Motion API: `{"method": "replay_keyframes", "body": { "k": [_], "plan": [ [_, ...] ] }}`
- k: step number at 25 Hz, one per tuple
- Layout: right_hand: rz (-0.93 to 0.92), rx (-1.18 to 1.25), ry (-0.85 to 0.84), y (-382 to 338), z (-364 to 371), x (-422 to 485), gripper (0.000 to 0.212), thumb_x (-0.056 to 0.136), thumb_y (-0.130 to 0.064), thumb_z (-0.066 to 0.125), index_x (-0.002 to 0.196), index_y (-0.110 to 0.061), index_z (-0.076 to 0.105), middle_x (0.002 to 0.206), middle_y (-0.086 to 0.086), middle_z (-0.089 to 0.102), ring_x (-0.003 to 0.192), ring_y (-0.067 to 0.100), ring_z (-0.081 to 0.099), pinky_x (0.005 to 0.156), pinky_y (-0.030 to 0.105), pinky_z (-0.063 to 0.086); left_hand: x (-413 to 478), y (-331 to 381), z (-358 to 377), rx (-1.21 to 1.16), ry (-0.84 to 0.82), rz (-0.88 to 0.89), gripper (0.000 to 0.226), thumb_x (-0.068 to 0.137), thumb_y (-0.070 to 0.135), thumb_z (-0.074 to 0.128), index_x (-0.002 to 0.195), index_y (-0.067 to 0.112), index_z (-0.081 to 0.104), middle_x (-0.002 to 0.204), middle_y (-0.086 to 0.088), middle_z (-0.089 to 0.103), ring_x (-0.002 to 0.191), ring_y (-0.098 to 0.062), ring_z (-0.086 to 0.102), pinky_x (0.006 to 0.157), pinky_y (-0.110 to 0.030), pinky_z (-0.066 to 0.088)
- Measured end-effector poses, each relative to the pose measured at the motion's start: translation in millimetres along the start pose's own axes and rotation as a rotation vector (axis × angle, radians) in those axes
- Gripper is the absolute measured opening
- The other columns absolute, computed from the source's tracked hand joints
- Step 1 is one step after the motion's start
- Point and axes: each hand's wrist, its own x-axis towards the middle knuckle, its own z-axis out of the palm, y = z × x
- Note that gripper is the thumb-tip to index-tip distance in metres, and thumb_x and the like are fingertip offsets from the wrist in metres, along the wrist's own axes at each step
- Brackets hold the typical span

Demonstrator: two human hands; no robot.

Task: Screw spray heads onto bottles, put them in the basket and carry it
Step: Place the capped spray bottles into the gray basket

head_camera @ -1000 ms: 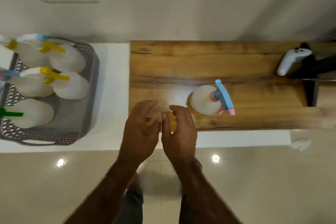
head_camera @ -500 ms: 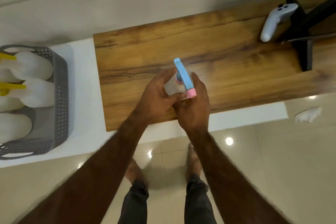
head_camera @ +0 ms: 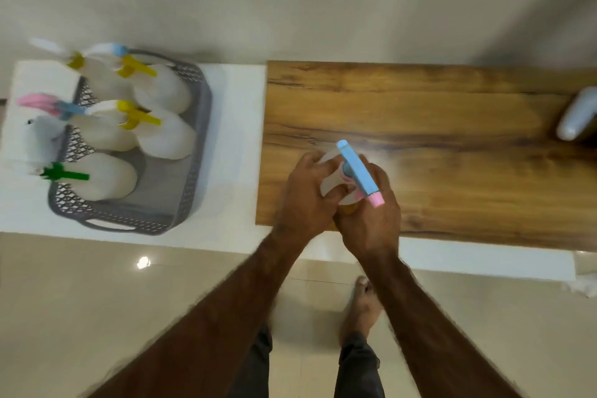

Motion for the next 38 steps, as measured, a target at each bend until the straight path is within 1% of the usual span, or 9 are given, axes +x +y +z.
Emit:
{"method": "replay_keyframes", "body": {
  "k": [2,4,7,10,17,20,27,32,38],
  "plan": [
    [0.019,-0.028,-0.009,-21,5,0,0.076,0.08,-0.036,0.083,0.144,-0.019,0.046,0.137,0.005,0.062,0.121,0.027,0.063,0.103,0.038,0.053,-5,-4,-19,0.011,0.047,-0.019,0.048,0.097,0.036,0.07,0.141,0.018,0.062,0.142,-0.008,0.061,0.127,-0.024,0.06,0.113,-0.036,0.047],
    [0.007,-0.027,-0.006,-56,13,-6,0.068,0.08,-0.045,0.079,0.136,-0.013,0.056,0.124,0.005,0.068,0.113,0.025,0.066,0.094,0.026,0.049,-12,-9,-52,0.033,0.109,-0.084,0.054,0.096,0.042,0.069,0.145,0.022,0.057,0.147,-0.003,0.058,0.13,-0.02,0.058,0.106,-0.022,0.036],
    [-0.177,0.005,0.021,-111,35,-18,0.071,0.076,-0.039,0.084,0.136,-0.014,0.055,0.125,0.007,0.07,0.114,0.026,0.067,0.098,0.035,0.055,-31,-25,-110,0.013,0.226,-0.109,0.051,0.095,0.045,0.069,0.142,0.027,0.06,0.139,0.004,0.058,0.12,-0.009,0.058,0.098,-0.021,0.049],
    [-0.359,0.06,-0.06,-152,69,-32,0.077,0.078,-0.044,0.078,0.143,-0.022,0.043,0.139,0.012,0.064,0.127,0.033,0.062,0.102,0.053,0.056,-63,-50,-166,-0.05,0.341,-0.117,0.049,0.091,0.047,0.066,0.137,0.032,0.064,0.133,0.007,0.056,0.111,-0.004,0.059,0.085,-0.037,0.062],
    [-0.61,-0.097,-0.318,-206,169,-46,0.082,0.08,-0.048,0.068,0.15,-0.011,0.047,0.147,0.013,0.058,0.126,0.034,0.062,0.097,0.049,0.059,-108,-129,-223,-0.173,0.622,-0.363,0.042,0.091,0.023,0.076,0.132,0.024,0.069,0.136,0.004,0.06,0.119,-0.009,0.061,0.085,-0.033,0.063],
    [-0.597,-0.047,-0.438,-197,195,-30,0.085,0.079,-0.055,0.065,0.15,-0.013,0.043,0.147,0.012,0.057,0.129,0.031,0.061,0.102,0.047,0.057,-98,-155,-216,-0.171,0.643,-0.403,0.041,0.092,0.029,0.074,0.133,0.024,0.069,0.134,0.003,0.06,0.119,-0.009,0.059,0.083,-0.011,0.055],
    [-0.821,-0.322,-0.455,-171,224,14,0.079,0.086,-0.068,0.051,0.145,-0.015,0.052,0.146,-0.001,0.061,0.141,0.019,0.052,0.123,0.053,0.029,-71,-190,-196,-0.069,0.582,-0.494,0.048,0.095,0.044,0.07,0.138,0.024,0.066,0.133,-0.001,0.063,0.123,-0.017,0.058,0.095,-0.032,0.052],
    [-0.918,-0.505,-0.346,-161,229,9,0.076,0.09,-0.068,0.046,0.142,-0.013,0.057,0.143,0.007,0.064,0.138,0.026,0.057,0.122,0.059,0.031,-71,-200,-188,-0.049,0.548,-0.493,0.047,0.095,0.037,0.07,0.139,0.02,0.064,0.14,0.0,0.061,0.128,-0.017,0.057,0.096,-0.016,0.041],
    [-0.877,-0.48,-0.298,-163,208,1,0.054,0.086,-0.044,0.07,0.127,-0.01,0.069,0.132,0.01,0.071,0.128,0.027,0.064,0.121,0.057,0.033,-82,-201,-193,-0.071,0.617,-0.419,0.04,0.091,0.02,0.077,0.129,0.015,0.069,0.127,-0.003,0.07,0.116,-0.021,0.067,0.095,-0.034,0.06]
  ]
}}
